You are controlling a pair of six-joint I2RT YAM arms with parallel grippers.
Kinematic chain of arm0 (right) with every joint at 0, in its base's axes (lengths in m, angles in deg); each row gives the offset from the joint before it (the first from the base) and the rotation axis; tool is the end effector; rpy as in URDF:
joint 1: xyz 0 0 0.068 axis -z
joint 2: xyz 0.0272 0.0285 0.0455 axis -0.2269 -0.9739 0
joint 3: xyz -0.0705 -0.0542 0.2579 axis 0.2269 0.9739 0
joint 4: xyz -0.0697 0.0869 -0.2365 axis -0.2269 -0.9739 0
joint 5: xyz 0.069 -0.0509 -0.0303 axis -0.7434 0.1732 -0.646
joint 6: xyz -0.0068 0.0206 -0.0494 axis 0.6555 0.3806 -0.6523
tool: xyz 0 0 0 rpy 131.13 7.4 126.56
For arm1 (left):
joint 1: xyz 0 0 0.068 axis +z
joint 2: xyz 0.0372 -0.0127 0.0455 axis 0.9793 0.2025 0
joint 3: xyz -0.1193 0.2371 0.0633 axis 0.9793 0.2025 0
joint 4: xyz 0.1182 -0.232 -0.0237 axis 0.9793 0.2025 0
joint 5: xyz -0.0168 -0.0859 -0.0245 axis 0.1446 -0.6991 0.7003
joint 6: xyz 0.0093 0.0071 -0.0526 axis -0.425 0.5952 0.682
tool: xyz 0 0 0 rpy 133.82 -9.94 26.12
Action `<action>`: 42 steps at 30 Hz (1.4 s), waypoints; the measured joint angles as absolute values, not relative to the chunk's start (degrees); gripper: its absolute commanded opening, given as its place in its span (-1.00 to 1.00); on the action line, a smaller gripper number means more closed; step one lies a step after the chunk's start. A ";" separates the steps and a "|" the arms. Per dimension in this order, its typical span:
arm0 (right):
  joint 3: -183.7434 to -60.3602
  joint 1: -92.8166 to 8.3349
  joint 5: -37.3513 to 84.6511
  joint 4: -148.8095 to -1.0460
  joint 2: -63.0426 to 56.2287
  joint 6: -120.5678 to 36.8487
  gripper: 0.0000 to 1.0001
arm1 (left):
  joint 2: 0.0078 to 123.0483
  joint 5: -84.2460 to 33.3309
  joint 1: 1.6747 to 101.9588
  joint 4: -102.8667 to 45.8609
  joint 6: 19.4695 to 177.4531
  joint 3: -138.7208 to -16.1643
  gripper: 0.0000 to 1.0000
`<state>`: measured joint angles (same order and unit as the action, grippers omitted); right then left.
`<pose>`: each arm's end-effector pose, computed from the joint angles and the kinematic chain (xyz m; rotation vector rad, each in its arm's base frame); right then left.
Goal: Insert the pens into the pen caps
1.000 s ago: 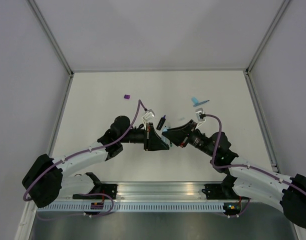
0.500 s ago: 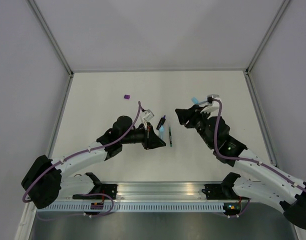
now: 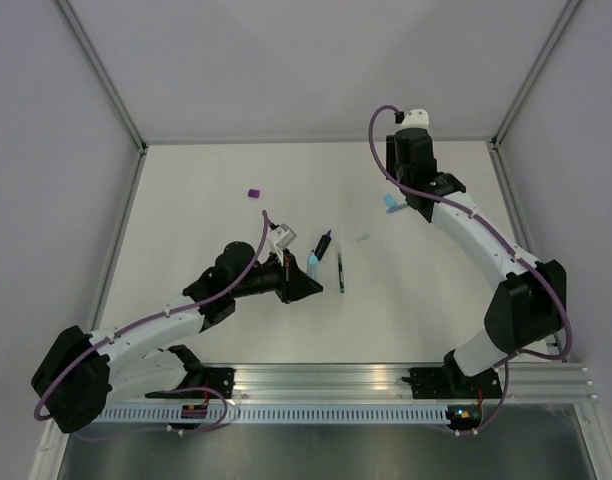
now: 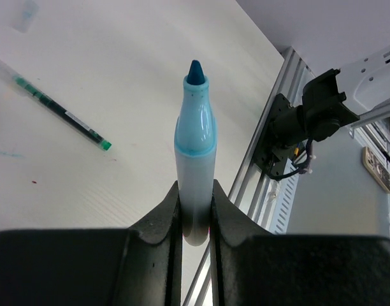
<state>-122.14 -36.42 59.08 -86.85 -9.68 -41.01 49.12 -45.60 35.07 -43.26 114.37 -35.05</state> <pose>0.3336 0.1257 0.3434 0.0435 1.9427 -0.1256 0.1625 -0.1761 0.2350 0.6496 1.9297 -1.2797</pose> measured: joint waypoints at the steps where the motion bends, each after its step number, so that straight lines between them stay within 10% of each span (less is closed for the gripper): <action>1: -124.26 -34.92 56.98 -88.53 -11.60 -42.91 -0.03 | 47.66 -44.81 35.07 -43.22 114.37 -34.35 -0.95; 42: -136.61 -25.08 34.93 -91.48 -45.26 -49.97 0.04 | 35.60 -35.61 35.12 -44.73 114.43 -28.54 -0.95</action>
